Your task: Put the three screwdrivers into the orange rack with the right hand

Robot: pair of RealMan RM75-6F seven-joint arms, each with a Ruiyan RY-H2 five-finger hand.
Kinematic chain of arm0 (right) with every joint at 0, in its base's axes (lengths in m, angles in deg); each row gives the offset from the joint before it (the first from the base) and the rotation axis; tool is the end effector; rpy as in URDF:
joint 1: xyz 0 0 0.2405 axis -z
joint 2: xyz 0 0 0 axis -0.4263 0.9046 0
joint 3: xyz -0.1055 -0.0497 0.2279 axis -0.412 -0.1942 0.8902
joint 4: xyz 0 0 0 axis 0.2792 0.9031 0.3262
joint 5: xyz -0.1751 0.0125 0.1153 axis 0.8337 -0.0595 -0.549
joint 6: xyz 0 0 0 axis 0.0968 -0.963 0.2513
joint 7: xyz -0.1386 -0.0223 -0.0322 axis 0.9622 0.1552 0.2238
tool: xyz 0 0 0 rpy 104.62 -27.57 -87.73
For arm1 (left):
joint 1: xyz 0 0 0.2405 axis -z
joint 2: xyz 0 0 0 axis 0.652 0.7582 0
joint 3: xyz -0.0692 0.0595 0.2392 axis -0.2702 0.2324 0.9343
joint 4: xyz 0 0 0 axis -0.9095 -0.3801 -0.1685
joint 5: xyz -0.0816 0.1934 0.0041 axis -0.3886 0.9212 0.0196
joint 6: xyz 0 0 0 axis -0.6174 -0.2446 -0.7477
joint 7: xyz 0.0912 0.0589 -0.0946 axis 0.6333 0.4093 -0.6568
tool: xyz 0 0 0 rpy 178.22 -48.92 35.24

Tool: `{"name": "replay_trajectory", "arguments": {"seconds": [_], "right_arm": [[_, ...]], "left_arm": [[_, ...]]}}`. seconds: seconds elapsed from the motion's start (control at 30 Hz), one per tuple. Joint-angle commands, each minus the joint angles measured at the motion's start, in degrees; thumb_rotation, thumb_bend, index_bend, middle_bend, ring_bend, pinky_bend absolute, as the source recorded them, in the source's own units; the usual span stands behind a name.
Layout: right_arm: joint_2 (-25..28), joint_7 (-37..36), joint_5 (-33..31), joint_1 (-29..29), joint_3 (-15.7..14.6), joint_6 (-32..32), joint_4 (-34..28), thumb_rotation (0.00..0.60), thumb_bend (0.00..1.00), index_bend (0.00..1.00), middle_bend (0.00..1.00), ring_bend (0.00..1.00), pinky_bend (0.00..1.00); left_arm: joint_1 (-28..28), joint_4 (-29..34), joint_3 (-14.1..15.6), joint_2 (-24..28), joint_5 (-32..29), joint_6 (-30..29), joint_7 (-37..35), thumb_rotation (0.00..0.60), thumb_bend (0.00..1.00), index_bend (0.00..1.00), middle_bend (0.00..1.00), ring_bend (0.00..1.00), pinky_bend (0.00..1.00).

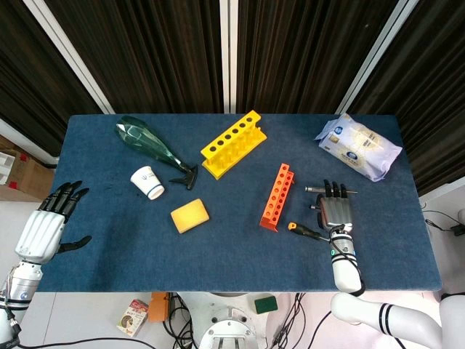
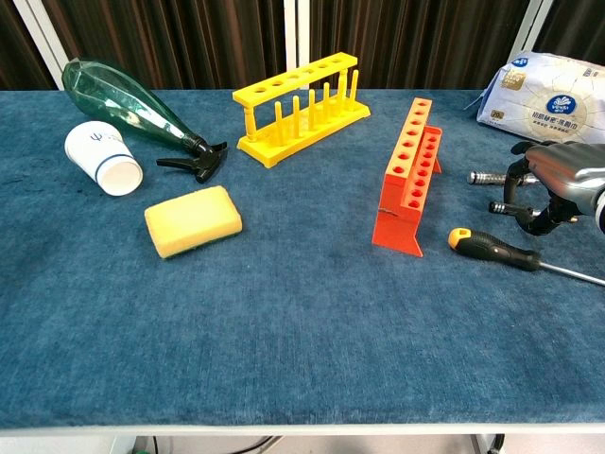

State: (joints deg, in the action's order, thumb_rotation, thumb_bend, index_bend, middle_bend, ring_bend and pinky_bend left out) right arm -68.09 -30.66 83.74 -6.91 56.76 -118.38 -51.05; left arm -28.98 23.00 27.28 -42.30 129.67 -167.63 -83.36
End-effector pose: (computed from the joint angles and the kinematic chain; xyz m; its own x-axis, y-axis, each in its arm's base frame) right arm -0.2231 -0.3045 -0.0203 0.5462 -0.3058 0.7798 -0.8084 0.0511 0.5863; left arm -0.2783 0.2077 0.1518 0.3706 0.0067 0.9288 0.9099 -0.2034 -0.3616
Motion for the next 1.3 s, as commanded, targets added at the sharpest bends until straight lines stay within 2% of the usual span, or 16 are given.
{"name": "replay_trajectory", "arguments": {"seconds": [0.03,0.93,1.13,1.3], "right_arm": [[-0.41,-0.25,0.17,-0.12,-0.04,-0.1,0.47,0.6,0.45,0.42,0.0,0.0,0.0],[-1.84,-1.34,1.41,-0.24,-0.75,0.13,3.28,0.6,0.5,0.52,0.01,0.0,0.0],[-0.98,-3.73,3.89,0.46,-1.15,-0.2,2.32,0.6,0.51,0.55,0.01,0.0,0.0],[1.34,-8.96,8.4,1.92,-1.37,-1.17,-0.32,0.6,0.51,0.58,0.02,0.0,0.0]], "left_arm": [[0.02,-0.15,-0.03,-0.01,-0.04,0.17,-0.22,0.6,0.04,0.12,0.04,0.03,0.19],[-0.15,-0.63,-0.14,0.08,-0.78,1.77,-0.5,0.6,0.04,0.12,0.04,0.03,0.19],[-0.24,-0.58,-0.06,0.17,-0.84,1.98,-0.46,0.6,0.04,0.12,0.04,0.03,0.19],[-0.32,-0.33,-0.08,0.29,-0.68,1.87,-0.14,0.6,0.04,0.12,0.04,0.03,0.19]]}}
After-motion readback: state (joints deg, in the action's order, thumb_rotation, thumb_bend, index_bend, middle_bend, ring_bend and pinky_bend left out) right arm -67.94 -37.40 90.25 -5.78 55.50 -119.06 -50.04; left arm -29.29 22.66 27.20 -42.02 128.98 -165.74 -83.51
